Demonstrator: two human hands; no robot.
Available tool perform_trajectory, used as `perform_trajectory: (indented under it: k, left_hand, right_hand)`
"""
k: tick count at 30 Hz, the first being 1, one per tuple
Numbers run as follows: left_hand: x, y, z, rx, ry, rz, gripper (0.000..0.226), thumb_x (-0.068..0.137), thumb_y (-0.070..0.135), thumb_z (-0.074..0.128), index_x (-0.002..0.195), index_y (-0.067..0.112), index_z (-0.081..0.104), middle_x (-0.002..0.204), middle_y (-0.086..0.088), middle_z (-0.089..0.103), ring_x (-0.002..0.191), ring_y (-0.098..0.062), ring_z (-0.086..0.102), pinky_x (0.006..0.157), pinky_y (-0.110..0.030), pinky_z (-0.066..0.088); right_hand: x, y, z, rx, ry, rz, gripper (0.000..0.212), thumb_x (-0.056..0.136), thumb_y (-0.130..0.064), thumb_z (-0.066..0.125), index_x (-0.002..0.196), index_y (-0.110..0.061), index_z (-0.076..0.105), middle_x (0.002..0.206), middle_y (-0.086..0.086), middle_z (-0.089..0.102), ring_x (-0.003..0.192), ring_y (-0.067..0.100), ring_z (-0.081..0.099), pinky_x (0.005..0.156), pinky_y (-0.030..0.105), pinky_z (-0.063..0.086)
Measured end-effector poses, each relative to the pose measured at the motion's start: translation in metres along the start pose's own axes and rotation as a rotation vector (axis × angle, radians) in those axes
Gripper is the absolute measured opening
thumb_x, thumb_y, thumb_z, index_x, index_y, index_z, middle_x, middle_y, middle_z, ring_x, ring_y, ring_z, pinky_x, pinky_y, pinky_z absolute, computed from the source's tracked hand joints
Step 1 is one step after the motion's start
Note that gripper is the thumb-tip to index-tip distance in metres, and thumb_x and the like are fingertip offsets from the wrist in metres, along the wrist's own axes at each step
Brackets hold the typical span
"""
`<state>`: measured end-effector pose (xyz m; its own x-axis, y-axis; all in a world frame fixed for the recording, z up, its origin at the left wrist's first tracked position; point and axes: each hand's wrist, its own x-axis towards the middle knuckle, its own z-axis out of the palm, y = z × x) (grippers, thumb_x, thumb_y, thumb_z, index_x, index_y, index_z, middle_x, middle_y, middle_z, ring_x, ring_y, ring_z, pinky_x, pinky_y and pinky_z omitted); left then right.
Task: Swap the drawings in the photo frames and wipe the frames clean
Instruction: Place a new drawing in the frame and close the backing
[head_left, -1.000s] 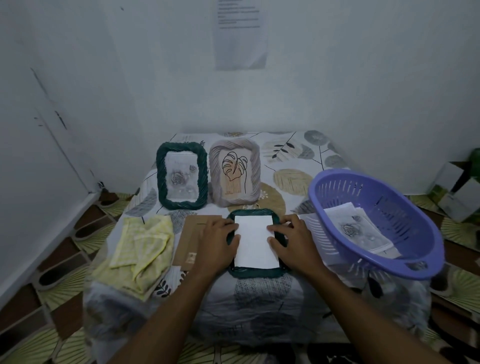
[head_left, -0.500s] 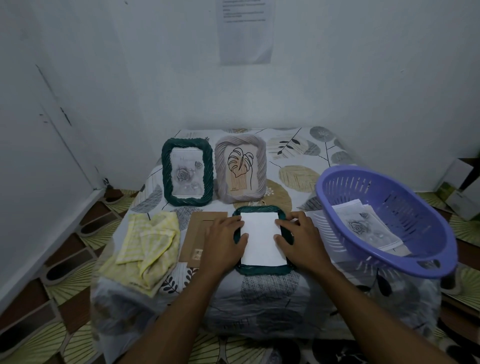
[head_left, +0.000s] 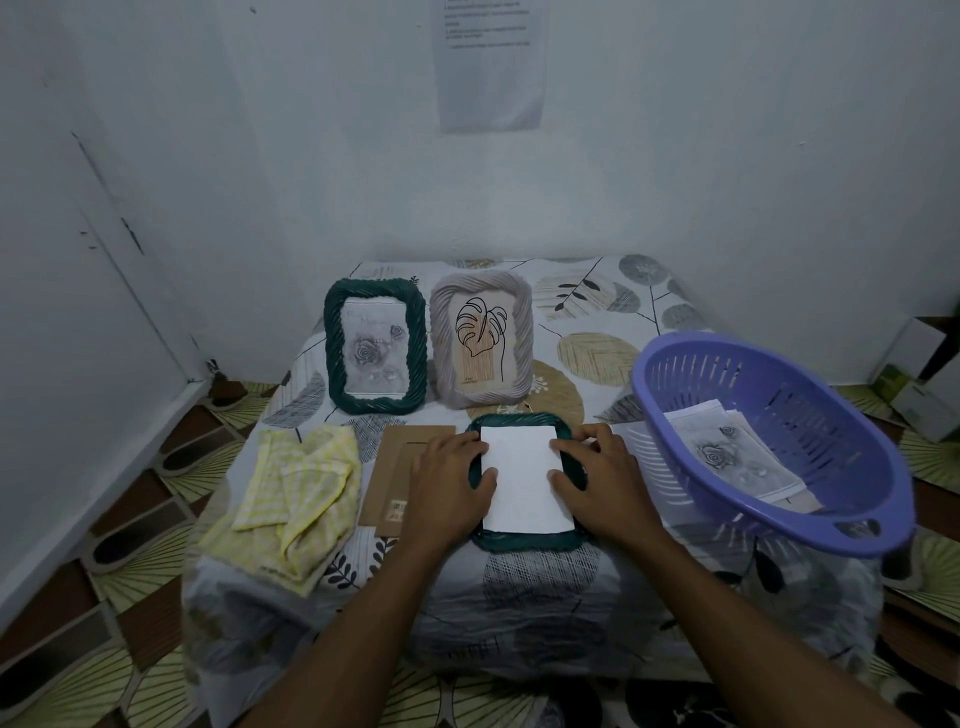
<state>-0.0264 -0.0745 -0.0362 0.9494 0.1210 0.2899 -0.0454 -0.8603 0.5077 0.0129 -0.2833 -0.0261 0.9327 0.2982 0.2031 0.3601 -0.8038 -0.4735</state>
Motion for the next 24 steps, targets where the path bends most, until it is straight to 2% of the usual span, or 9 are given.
perform_trajectory:
  k: [5, 8, 10, 12, 13, 15, 18, 21, 24]
  left_hand:
    - [-0.001, 0.002, -0.001, -0.009, 0.007, -0.001, 0.040, 0.088, 0.036, 0.058, 0.124, 0.019, 0.061, 0.133, 0.001, 0.056, 0.126, -0.019, 0.041, 0.105, -0.045, 0.036]
    - [0.001, 0.002, -0.004, -0.109, -0.006, -0.028, 0.041, 0.086, 0.041, 0.055, 0.121, 0.020, 0.062, 0.127, 0.001, 0.060, 0.119, -0.019, 0.048, 0.102, -0.043, 0.040]
    - [0.004, 0.008, -0.012, -0.229, 0.051, -0.044, 0.035, 0.086, 0.037, 0.057, 0.115, 0.018, 0.064, 0.118, 0.001, 0.064, 0.107, -0.017, 0.055, 0.095, -0.032, 0.044]
    - [0.006, 0.014, -0.029, -0.271, 0.156, -0.088, 0.027, 0.086, 0.023, 0.061, 0.111, 0.012, 0.066, 0.113, -0.004, 0.065, 0.098, -0.014, 0.056, 0.083, -0.021, 0.039]
    - [0.008, 0.014, -0.038, -0.226, 0.205, -0.116, 0.027, 0.085, 0.020, 0.061, 0.111, 0.010, 0.066, 0.113, -0.007, 0.065, 0.097, -0.016, 0.056, 0.081, -0.023, 0.039]
    - [0.011, 0.006, -0.050, -0.010, 0.210, -0.194, 0.034, 0.084, 0.026, 0.058, 0.114, 0.010, 0.063, 0.116, -0.010, 0.062, 0.105, -0.025, 0.054, 0.088, -0.034, 0.041]
    - [0.008, -0.010, -0.055, 0.313, 0.031, -0.322, 0.046, 0.082, 0.042, 0.054, 0.111, 0.007, 0.057, 0.118, -0.012, 0.056, 0.113, -0.030, 0.048, 0.094, -0.043, 0.039]
    - [-0.001, -0.016, -0.054, 0.318, -0.020, -0.408, 0.053, 0.081, 0.046, 0.057, 0.113, 0.004, 0.056, 0.118, -0.013, 0.055, 0.112, -0.031, 0.048, 0.094, -0.041, 0.041]
    - [0.001, -0.015, -0.063, 0.168, 0.021, -0.478, 0.034, 0.068, 0.040, 0.055, 0.078, 0.008, 0.060, 0.095, -0.012, 0.064, 0.092, -0.031, 0.057, 0.080, -0.040, 0.051]
  right_hand:
    - [0.000, 0.000, 0.000, 0.009, 0.005, 0.000, 0.045, 0.090, -0.044, 0.056, 0.131, -0.027, 0.055, 0.129, -0.003, 0.040, 0.115, 0.017, 0.041, 0.098, 0.035, 0.035]
    - [0.000, 0.000, -0.001, 0.033, 0.003, -0.001, 0.047, 0.089, -0.044, 0.056, 0.133, -0.027, 0.053, 0.127, -0.004, 0.041, 0.114, 0.017, 0.041, 0.097, 0.035, 0.036]
    - [-0.001, 0.000, -0.002, 0.057, 0.005, -0.004, 0.047, 0.089, -0.045, 0.056, 0.132, -0.028, 0.053, 0.125, -0.004, 0.042, 0.114, 0.017, 0.042, 0.097, 0.036, 0.038]
    - [-0.001, 0.000, -0.002, 0.077, 0.006, -0.006, 0.046, 0.089, -0.043, 0.056, 0.132, -0.028, 0.053, 0.126, -0.004, 0.043, 0.115, 0.017, 0.042, 0.098, 0.036, 0.039]
    - [-0.001, 0.000, -0.003, 0.085, 0.008, -0.007, 0.045, 0.089, -0.042, 0.056, 0.132, -0.027, 0.053, 0.127, -0.003, 0.044, 0.116, 0.017, 0.042, 0.098, 0.036, 0.039]
    - [-0.002, 0.000, -0.003, 0.101, 0.010, -0.001, 0.044, 0.090, -0.040, 0.057, 0.132, -0.027, 0.053, 0.128, -0.004, 0.044, 0.116, 0.017, 0.042, 0.098, 0.036, 0.039]
    - [-0.003, -0.001, -0.004, 0.144, 0.015, 0.022, 0.043, 0.089, -0.039, 0.057, 0.131, -0.027, 0.053, 0.128, -0.004, 0.044, 0.114, 0.016, 0.046, 0.099, 0.037, 0.041]
    - [-0.002, -0.003, -0.005, 0.207, 0.009, 0.046, 0.042, 0.088, -0.040, 0.059, 0.128, -0.028, 0.054, 0.125, -0.004, 0.046, 0.111, 0.017, 0.050, 0.097, 0.039, 0.044]
    - [0.001, -0.005, -0.010, 0.270, -0.028, 0.078, 0.042, 0.088, -0.037, 0.061, 0.128, -0.027, 0.055, 0.120, -0.002, 0.048, 0.110, 0.020, 0.052, 0.096, 0.042, 0.046]
